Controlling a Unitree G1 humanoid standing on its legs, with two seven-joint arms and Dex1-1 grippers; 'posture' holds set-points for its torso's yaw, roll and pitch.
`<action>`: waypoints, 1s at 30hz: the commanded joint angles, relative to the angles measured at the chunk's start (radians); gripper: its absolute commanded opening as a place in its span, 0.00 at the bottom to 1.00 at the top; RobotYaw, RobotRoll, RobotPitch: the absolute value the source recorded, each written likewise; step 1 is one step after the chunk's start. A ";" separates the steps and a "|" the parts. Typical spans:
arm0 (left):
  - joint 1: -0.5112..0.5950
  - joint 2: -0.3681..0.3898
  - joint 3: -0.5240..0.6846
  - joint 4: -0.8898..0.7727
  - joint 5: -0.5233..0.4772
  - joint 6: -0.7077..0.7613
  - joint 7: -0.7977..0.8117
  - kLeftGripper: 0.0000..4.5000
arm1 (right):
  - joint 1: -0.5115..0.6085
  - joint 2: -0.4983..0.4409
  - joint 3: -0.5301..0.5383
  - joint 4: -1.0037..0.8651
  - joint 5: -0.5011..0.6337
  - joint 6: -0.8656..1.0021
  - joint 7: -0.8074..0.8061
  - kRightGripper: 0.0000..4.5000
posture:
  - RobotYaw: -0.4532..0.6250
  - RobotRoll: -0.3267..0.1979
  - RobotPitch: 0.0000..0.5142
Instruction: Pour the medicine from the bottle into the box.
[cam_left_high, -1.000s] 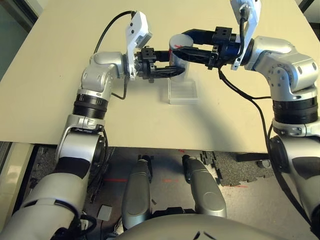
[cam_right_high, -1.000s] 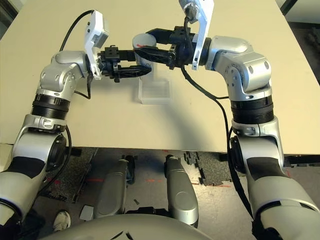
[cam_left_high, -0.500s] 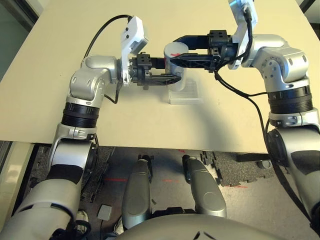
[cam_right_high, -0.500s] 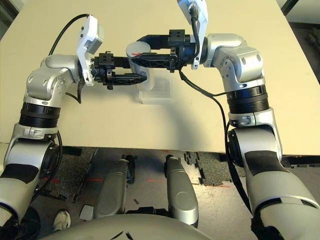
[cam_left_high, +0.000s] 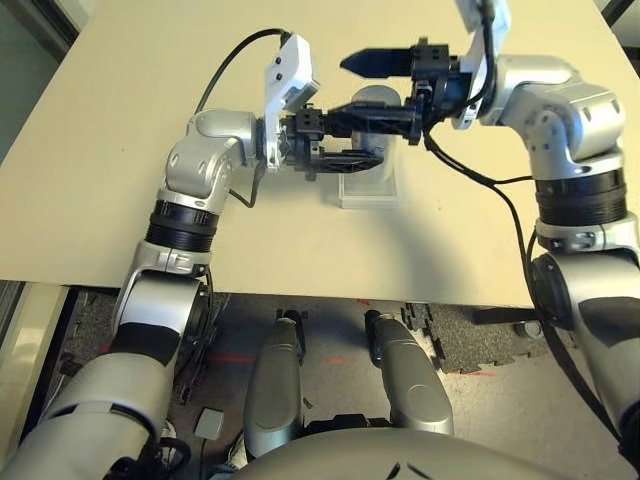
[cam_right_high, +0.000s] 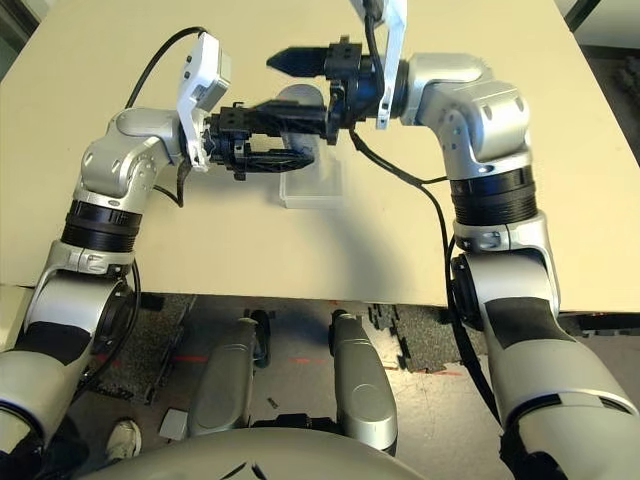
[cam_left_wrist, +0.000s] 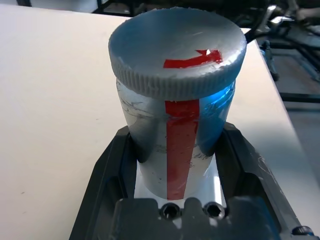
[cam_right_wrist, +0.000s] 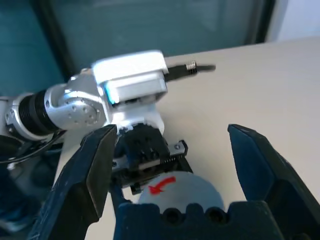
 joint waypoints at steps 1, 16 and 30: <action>-0.008 0.002 -0.001 0.032 0.012 -0.032 -0.002 0.54 | 0.032 -0.014 -0.006 -0.068 0.022 0.034 -0.033 1.00 | 0.42 0.62 0.43; -0.024 0.006 -0.005 0.048 0.008 -0.048 -0.002 0.54 | 0.063 -0.043 0.067 -0.024 -0.081 -0.059 -0.081 1.00 | 0.42 0.62 0.43; 0.001 0.036 -0.002 0.021 0.005 -0.033 -0.001 0.54 | 0.080 -0.065 0.038 0.056 -0.120 -0.103 -0.101 1.00 | 0.43 0.62 0.43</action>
